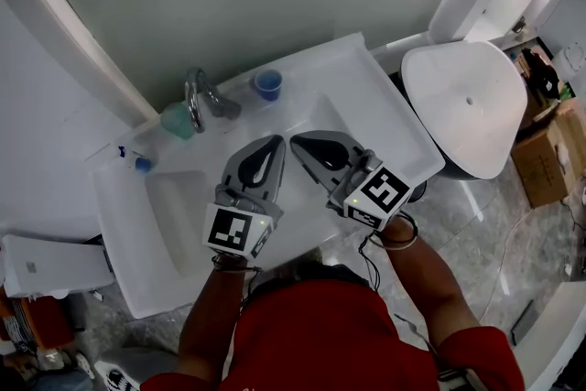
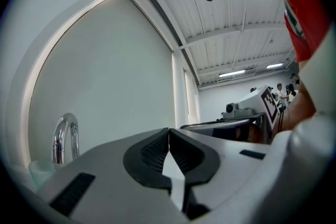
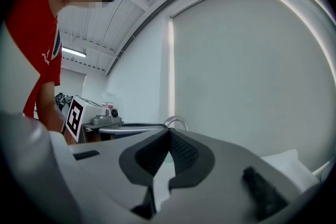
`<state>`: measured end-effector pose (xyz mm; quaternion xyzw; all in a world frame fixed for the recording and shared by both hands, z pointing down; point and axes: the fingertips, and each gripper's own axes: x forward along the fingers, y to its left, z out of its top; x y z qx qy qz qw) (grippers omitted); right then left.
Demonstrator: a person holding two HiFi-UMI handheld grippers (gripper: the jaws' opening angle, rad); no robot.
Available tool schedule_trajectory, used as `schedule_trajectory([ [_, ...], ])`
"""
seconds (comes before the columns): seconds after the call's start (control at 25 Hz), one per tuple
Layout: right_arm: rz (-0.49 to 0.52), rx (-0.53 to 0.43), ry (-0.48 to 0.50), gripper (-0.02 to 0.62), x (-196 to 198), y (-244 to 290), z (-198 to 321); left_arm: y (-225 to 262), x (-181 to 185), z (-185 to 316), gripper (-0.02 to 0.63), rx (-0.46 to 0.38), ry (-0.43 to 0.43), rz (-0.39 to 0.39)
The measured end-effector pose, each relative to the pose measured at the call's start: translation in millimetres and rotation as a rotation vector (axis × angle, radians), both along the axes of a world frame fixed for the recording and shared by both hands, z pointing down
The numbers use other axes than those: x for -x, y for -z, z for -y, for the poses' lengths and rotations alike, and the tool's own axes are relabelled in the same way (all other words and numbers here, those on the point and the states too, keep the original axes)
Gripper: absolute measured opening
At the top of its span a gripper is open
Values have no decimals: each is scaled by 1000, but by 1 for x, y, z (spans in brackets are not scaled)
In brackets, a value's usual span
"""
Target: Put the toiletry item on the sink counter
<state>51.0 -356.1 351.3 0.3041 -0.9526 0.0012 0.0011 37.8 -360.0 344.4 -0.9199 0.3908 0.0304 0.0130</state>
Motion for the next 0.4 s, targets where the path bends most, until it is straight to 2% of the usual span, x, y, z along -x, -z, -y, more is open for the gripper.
schedule_trajectory([
  [0.4,3,14,-1,29,-8,-3,0,-3,-2,-1,17,13,2,9],
])
